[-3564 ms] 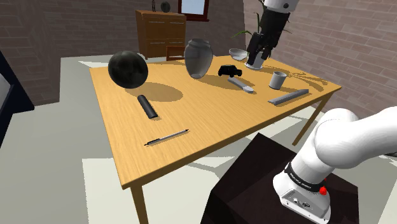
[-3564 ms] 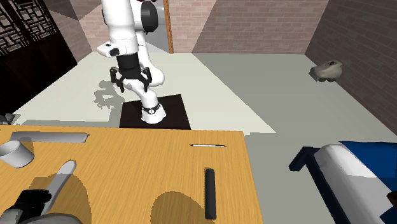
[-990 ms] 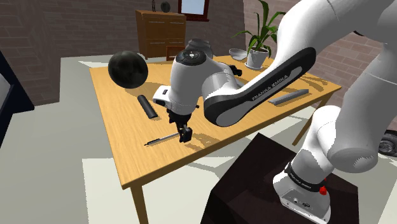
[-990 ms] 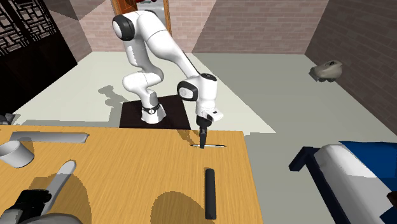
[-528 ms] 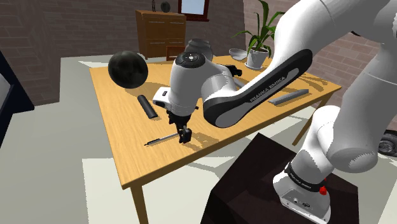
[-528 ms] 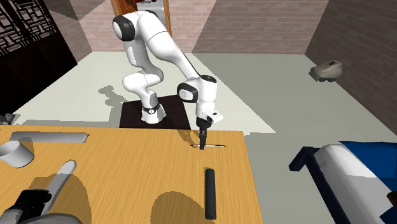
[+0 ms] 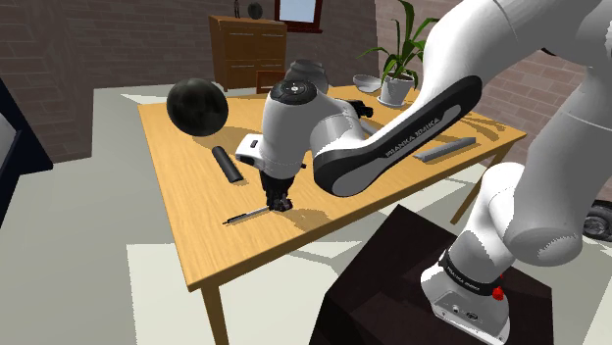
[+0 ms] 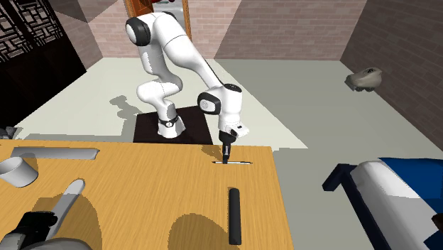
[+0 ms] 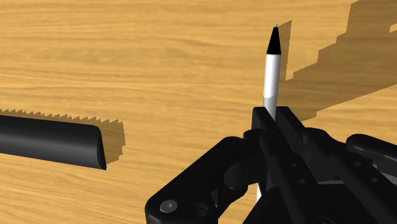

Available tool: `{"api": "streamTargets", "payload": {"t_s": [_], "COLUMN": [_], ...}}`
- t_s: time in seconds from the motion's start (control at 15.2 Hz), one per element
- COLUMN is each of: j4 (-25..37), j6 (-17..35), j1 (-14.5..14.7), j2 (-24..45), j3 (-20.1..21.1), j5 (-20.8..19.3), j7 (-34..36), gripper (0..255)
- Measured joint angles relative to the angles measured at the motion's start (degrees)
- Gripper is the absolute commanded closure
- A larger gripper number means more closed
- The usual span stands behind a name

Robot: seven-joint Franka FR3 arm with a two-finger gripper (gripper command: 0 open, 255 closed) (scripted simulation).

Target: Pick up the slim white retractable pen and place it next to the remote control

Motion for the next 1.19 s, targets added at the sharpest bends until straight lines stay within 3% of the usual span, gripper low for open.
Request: {"api": "streamTargets", "payload": {"t_s": [0.33,1.19], "j4": [0.3,4.2], "j6": [-0.7,-9.8], "j1": [0.1,0.7], "j2": [-0.6,-6.5], "j3": [0.0,-0.1], "j5": [0.5,5.6], "j7": [-0.5,-5.8], "gripper": [255,255]}}
